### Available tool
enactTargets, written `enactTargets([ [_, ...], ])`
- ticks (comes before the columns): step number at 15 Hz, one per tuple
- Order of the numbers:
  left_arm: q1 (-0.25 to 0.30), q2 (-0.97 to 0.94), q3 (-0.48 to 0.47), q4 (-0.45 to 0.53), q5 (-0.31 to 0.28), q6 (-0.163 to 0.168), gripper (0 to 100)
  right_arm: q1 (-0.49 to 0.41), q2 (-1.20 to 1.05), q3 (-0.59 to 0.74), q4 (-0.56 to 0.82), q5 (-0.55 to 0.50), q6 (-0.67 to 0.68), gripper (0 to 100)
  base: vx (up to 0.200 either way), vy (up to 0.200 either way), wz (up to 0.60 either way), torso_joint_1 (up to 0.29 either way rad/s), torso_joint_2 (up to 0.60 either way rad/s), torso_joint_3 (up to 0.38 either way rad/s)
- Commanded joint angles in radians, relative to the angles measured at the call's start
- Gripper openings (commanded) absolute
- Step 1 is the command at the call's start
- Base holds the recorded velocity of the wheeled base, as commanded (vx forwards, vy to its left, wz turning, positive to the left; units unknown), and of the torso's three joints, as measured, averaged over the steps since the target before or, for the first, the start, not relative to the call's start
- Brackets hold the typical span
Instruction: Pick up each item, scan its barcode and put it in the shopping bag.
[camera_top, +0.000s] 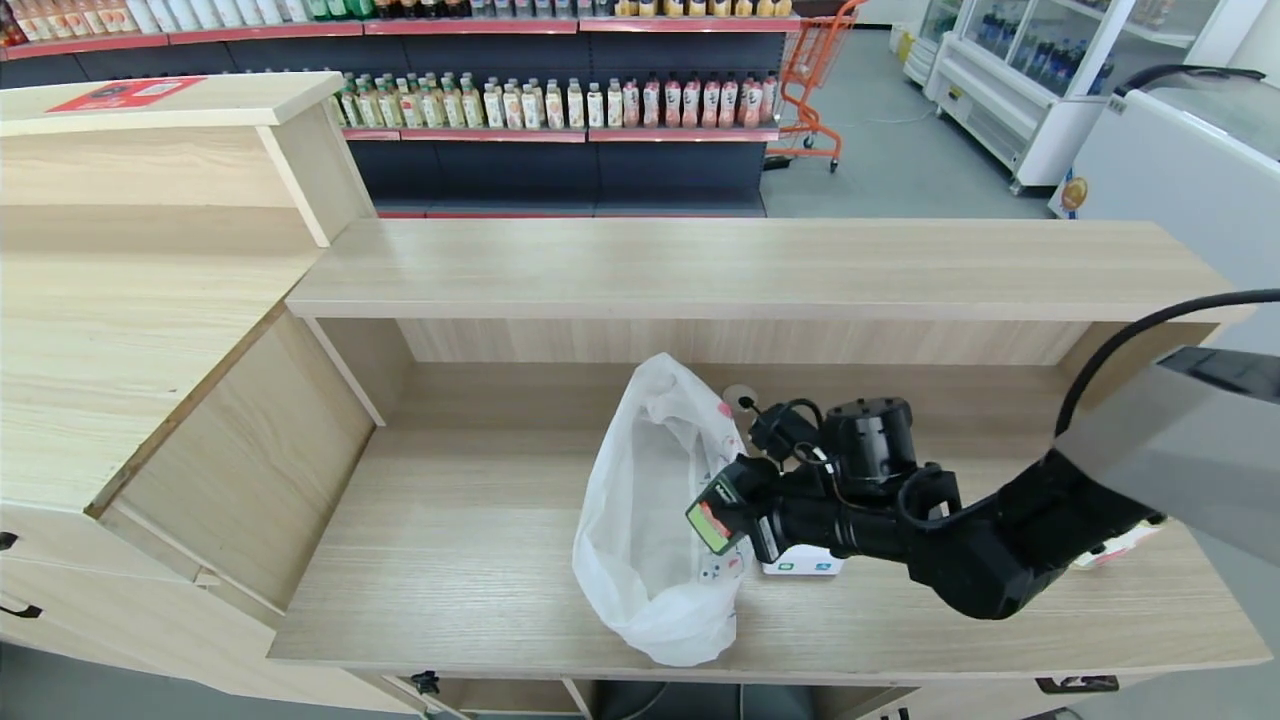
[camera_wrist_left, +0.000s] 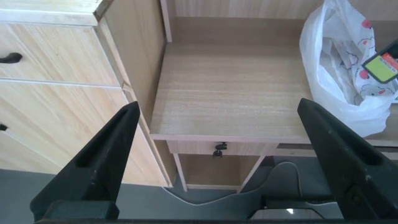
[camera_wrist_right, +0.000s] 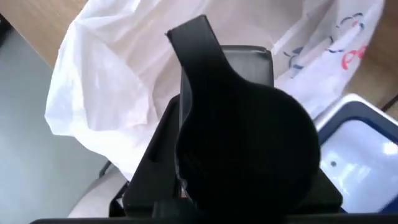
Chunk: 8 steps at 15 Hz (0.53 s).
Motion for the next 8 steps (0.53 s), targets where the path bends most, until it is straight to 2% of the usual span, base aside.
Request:
enactTargets([
  [1,0.000,0.000,0.000,-0.001,0.000,0.000,100,0.044,0.128,-0.020,-0.055,-0.001,-0.056,0,0.000,0.000,0.00,0.000,0.00,0.000],
  [8,0.000,0.000,0.000,-0.001,0.000,0.000,100,0.080,0.264,-0.130,-0.069,-0.006,-0.225,0,0.000,0.000,0.00,0.000,0.00,0.000],
])
